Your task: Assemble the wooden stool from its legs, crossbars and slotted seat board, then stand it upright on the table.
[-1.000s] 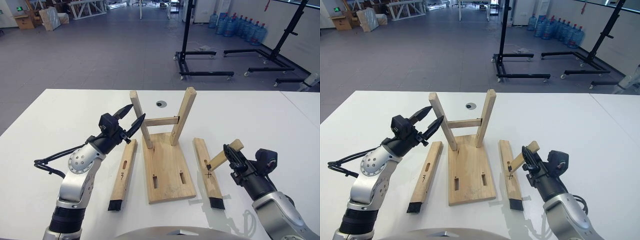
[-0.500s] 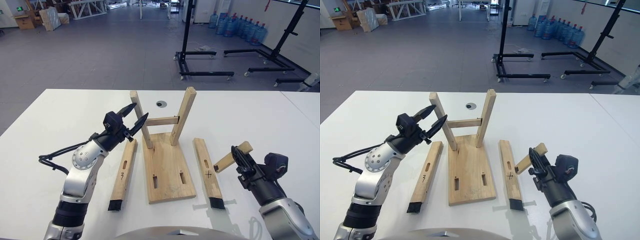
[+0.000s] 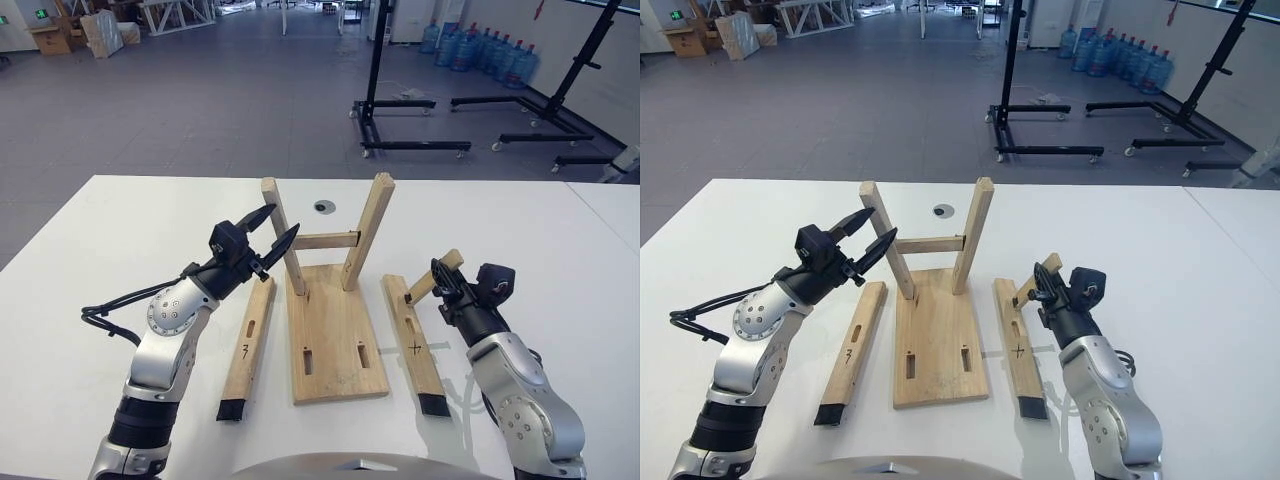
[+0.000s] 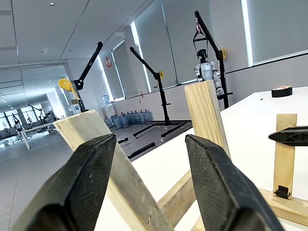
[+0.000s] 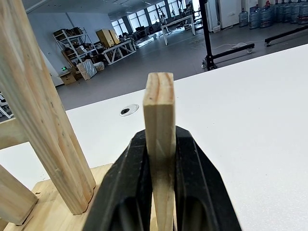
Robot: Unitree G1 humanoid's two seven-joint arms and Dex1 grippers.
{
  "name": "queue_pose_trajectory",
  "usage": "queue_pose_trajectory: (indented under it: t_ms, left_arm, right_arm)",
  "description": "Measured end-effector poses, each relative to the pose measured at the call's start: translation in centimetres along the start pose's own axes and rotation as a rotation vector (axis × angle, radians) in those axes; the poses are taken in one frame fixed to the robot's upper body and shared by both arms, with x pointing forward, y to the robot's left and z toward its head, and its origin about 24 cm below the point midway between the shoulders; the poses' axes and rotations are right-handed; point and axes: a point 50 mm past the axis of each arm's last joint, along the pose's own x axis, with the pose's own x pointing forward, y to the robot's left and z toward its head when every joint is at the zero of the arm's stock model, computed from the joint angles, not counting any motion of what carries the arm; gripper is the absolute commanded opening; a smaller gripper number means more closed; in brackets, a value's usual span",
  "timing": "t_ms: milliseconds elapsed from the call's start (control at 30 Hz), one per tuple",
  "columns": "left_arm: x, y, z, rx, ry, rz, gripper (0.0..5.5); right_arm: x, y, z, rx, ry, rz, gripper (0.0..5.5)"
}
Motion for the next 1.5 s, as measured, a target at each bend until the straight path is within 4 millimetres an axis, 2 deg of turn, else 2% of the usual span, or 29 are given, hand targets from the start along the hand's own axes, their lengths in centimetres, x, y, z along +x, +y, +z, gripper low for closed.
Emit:
queue_pose_trajectory:
  t_ms: [233, 433, 600, 833, 1133, 1500]
  left_arm:
    - [0.0, 0.1, -0.1, 0.002, 0.004, -0.010, 2.62]
    - [-0.3, 0.1, 0.0, 0.006, 0.004, 0.005, 2.62]
    - [-0.7, -0.3, -0.3, -0.002, 0.020, 0.035, 2.62]
    - [-0.6, -0.3, -0.2, 0.002, 0.014, 0.028, 2.62]
    - [-1.0, -0.5, -0.4, -0.002, 0.027, 0.038, 2.62]
    - [-1.4, -0.7, -0.3, 0.009, 0.048, 0.025, 2.62]
  right_arm:
    - [-0.1, 0.0, 0.1, -0.006, -0.014, -0.002, 0.38]
    - [-2.1, 0.3, 2.3, -0.087, -0.070, 0.061, 0.38]
    - [-2.7, 0.2, 1.3, -0.052, 0.026, 0.092, 0.38]
    - [-3.0, -0.3, 0.4, -0.037, 0.068, 0.079, 0.38]
    - [-2.7, -0.2, 0.8, -0.044, 0.048, 0.125, 0.38]
    - [-2.9, -0.1, 0.2, -0.009, 0.076, 0.123, 0.38]
